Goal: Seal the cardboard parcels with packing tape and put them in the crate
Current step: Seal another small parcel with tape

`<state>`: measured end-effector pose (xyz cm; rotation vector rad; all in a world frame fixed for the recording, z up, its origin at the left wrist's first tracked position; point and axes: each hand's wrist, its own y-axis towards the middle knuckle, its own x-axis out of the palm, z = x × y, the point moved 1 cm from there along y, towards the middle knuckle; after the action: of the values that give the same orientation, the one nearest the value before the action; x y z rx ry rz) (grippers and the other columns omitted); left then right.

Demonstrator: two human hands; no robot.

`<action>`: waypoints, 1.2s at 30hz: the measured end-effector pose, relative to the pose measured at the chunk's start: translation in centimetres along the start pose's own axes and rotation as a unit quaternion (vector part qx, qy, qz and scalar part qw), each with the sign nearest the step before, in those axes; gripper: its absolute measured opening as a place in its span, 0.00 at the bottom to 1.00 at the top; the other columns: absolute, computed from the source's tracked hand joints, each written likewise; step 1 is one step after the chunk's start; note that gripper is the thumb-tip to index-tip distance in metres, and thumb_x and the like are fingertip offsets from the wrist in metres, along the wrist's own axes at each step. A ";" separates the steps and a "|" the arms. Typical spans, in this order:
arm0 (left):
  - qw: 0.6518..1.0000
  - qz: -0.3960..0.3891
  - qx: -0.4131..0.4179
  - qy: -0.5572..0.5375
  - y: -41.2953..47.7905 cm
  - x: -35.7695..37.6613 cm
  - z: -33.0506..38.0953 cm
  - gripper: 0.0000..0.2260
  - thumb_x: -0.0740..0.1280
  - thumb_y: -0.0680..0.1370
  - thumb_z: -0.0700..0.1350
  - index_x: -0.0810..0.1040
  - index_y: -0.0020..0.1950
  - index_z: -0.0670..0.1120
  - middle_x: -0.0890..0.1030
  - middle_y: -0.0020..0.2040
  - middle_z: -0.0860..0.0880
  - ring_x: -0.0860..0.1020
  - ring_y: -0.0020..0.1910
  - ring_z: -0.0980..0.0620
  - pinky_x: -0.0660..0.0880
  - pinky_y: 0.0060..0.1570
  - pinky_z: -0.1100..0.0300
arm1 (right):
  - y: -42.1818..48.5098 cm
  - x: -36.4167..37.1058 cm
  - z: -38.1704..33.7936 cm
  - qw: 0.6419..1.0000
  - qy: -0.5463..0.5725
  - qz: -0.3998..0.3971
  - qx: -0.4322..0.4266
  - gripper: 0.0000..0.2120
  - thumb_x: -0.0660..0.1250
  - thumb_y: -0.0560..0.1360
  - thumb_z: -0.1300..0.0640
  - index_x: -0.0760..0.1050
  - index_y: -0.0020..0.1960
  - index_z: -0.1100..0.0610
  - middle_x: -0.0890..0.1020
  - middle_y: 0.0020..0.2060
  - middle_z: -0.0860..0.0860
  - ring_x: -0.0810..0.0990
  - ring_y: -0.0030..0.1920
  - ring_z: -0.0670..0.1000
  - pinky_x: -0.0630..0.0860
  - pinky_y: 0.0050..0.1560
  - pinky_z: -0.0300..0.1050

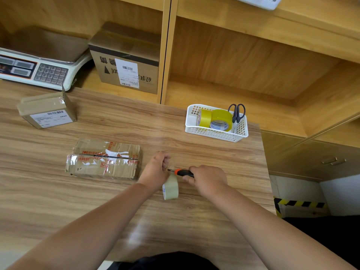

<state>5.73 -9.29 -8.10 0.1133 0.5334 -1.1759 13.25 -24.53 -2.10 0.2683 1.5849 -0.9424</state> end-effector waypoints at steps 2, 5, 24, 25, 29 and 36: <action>1.000 -0.003 -0.002 -0.001 0.0 0.0 0.0 0.20 0.64 0.70 0.27 0.72 0.55 0.48 0.71 0.44 0.56 0.71 0.40 0.59 0.67 0.40 0.77 | 0.0 0.0 -0.1 1.000 -0.002 0.001 0.004 0.24 0.51 0.78 0.35 0.74 0.56 0.52 0.80 0.48 0.51 0.79 0.49 0.55 0.66 0.37 0.44; 1.000 -0.004 -0.005 0.000 0.0 0.0 0.0 0.20 0.65 0.70 0.28 0.72 0.55 0.49 0.70 0.44 0.56 0.72 0.40 0.59 0.68 0.40 0.76 | -0.1 -0.1 -0.2 1.000 -0.004 0.000 0.013 0.24 0.51 0.78 0.35 0.74 0.57 0.51 0.79 0.49 0.51 0.79 0.50 0.55 0.65 0.38 0.44; 0.999 -0.017 0.000 0.029 -0.6 -0.3 0.3 0.21 0.70 0.71 0.33 0.70 0.61 0.47 0.68 0.46 0.58 0.72 0.43 0.60 0.68 0.44 0.75 | 0.8 1.1 1.7 0.990 0.019 -0.053 0.129 0.20 0.53 0.79 0.38 0.70 0.59 0.53 0.79 0.50 0.51 0.78 0.50 0.54 0.66 0.39 0.44; 0.999 -0.017 0.000 0.028 -0.6 -0.2 0.3 0.22 0.70 0.71 0.33 0.70 0.61 0.46 0.68 0.46 0.58 0.71 0.43 0.61 0.68 0.45 0.75 | 0.8 1.4 1.8 0.987 0.053 -0.060 0.139 0.20 0.55 0.79 0.39 0.69 0.59 0.53 0.79 0.50 0.51 0.78 0.50 0.55 0.67 0.39 0.44; 1.000 -0.012 0.007 0.023 -0.9 -0.2 0.3 0.22 0.70 0.70 0.32 0.71 0.61 0.44 0.69 0.46 0.56 0.71 0.42 0.62 0.66 0.43 0.79 | 0.7 2.6 2.0 0.958 0.223 -0.054 0.171 0.16 0.59 0.79 0.43 0.68 0.60 0.53 0.79 0.50 0.53 0.78 0.51 0.58 0.68 0.42 0.46; 0.997 -0.021 0.045 0.060 -1.6 -0.1 0.3 0.22 0.71 0.69 0.32 0.72 0.61 0.44 0.69 0.49 0.54 0.71 0.43 0.64 0.68 0.47 0.74 | 2.9 3.2 1.1 0.975 0.175 -0.115 0.071 0.21 0.64 0.77 0.48 0.65 0.68 0.51 0.74 0.58 0.55 0.74 0.59 0.58 0.69 0.50 0.47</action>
<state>4.40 -9.95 -7.50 0.2525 0.5895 -1.2401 15.05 -24.48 -6.11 0.3716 1.9031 -1.2423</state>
